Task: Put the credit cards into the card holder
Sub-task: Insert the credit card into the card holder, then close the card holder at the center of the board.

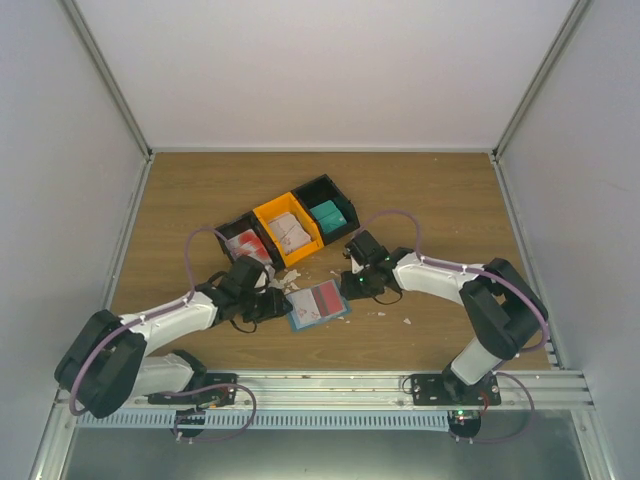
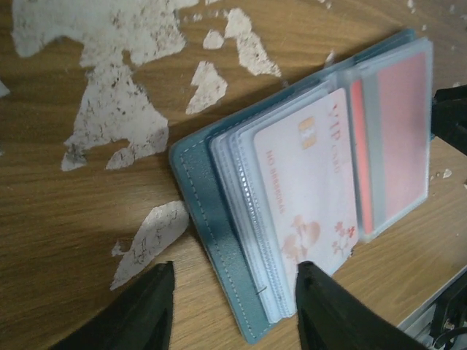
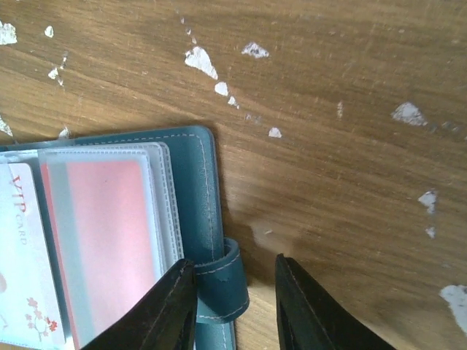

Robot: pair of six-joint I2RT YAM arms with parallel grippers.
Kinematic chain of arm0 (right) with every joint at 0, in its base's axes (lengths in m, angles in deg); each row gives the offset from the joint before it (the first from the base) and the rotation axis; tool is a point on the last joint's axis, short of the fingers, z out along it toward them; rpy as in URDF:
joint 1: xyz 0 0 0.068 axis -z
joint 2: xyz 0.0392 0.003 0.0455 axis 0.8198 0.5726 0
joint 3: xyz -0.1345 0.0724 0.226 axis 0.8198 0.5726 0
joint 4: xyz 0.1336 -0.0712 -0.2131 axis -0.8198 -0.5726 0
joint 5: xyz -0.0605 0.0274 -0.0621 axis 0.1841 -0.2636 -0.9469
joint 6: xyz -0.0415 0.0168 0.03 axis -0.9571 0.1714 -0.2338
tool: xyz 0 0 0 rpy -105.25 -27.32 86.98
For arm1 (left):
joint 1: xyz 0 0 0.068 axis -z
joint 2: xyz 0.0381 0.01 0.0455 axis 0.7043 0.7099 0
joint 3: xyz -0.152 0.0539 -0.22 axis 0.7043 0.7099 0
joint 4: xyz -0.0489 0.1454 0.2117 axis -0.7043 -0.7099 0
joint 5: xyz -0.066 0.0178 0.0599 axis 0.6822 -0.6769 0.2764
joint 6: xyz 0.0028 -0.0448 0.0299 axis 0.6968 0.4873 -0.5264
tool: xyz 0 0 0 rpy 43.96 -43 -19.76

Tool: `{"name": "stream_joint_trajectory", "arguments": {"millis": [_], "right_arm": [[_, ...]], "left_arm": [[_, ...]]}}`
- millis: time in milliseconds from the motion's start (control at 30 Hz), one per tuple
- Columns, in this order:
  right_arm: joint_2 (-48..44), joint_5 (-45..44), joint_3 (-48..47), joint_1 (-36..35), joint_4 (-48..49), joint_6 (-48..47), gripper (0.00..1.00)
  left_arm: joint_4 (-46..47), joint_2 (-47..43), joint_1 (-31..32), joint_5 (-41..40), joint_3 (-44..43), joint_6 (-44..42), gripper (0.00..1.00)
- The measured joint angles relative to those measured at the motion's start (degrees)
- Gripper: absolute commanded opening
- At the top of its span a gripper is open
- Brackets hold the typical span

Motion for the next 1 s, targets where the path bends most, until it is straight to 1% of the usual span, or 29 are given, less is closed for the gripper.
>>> {"name": "stream_joint_trajectory", "arguments": {"millis": [33,133,300,400,600,800,1000], "right_arm": [[0.02,0.48,0.35,0.09,0.24,0.00,0.27],[0.07,2.40,1.49,0.50,1.86,0.17,0.23],[0.07,5.62,3.02,1.36,4.44,0.59,0.08],[0.07,6.88,3.41,1.81,5.09,0.66,0.01],[-1.22,7.23,3.39,2.38,4.59,1.05,0.00],[-5.18,7.87,2.25,2.56,2.36,1.07,0.00],[-8.44,13.18,0.02,2.54,2.62,1.18,0.01]], "left_arm": [[0.02,0.17,0.00,0.07,0.02,0.02,0.41],[0.46,1.64,0.00,0.81,0.28,0.17,0.37],[1.99,3.56,0.00,2.23,0.37,0.15,0.33],[2.95,4.22,-0.09,2.93,0.50,0.17,0.30],[5.27,5.79,-0.26,4.63,0.59,0.07,0.29],[8.85,8.09,-0.26,6.84,0.57,-0.02,0.29],[12.85,11.39,-0.26,9.22,-0.13,-0.46,0.29]]}}
